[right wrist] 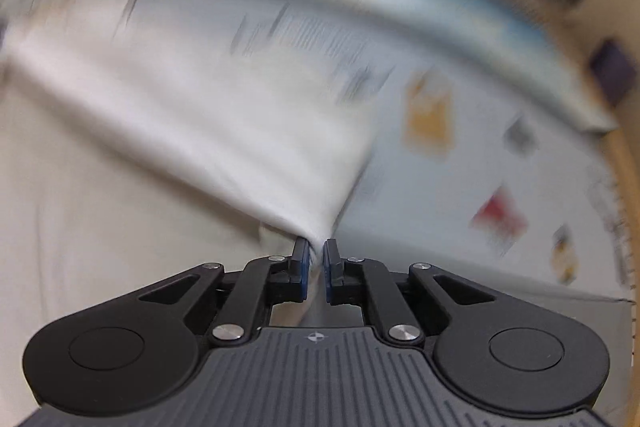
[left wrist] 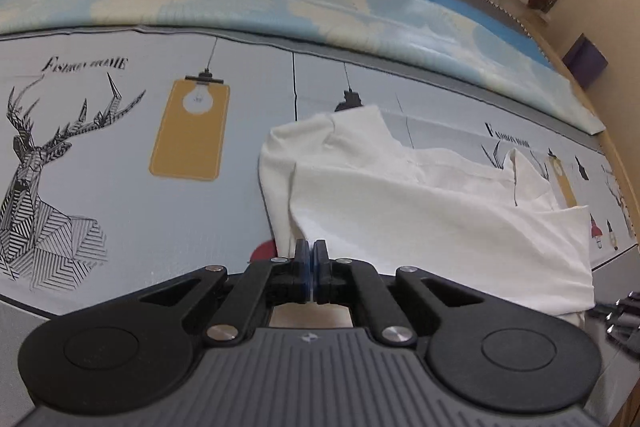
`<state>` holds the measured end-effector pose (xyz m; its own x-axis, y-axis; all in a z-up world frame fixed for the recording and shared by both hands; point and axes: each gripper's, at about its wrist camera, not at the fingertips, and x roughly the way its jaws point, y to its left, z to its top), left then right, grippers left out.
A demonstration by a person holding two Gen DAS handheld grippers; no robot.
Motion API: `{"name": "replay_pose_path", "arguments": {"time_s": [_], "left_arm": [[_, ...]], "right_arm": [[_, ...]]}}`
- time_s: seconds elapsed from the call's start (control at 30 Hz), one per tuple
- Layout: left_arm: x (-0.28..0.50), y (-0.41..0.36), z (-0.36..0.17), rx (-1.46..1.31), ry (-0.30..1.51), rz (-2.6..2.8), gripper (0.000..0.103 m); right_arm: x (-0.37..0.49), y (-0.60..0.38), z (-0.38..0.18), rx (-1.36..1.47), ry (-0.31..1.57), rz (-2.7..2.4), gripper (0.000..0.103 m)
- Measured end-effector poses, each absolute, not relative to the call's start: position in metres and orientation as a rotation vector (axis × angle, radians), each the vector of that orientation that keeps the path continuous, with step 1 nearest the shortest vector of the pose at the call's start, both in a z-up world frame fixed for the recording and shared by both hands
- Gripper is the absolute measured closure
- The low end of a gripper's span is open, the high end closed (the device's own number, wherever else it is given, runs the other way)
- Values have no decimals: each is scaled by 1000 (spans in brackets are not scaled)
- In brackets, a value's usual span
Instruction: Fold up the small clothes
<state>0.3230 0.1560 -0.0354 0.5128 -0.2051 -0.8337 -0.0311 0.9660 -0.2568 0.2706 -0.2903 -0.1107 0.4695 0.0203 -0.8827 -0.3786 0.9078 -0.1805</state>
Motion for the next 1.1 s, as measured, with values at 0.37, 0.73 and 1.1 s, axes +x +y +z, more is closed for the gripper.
{"name": "replay_pose_path", "arguments": {"time_s": [0.37,0.73,1.1], "left_arm": [[321,139,-17,-228,960,-146,101],[330,134,-42,-199,1121,-151,98],[347,137,-54,-229,1002,-51,67]], "right_arm": [[277,-349,-68,-42,986,174,91],[315,-337,-122,61,1106,149,59],[346,-368,-107,358,911,7,61]]}}
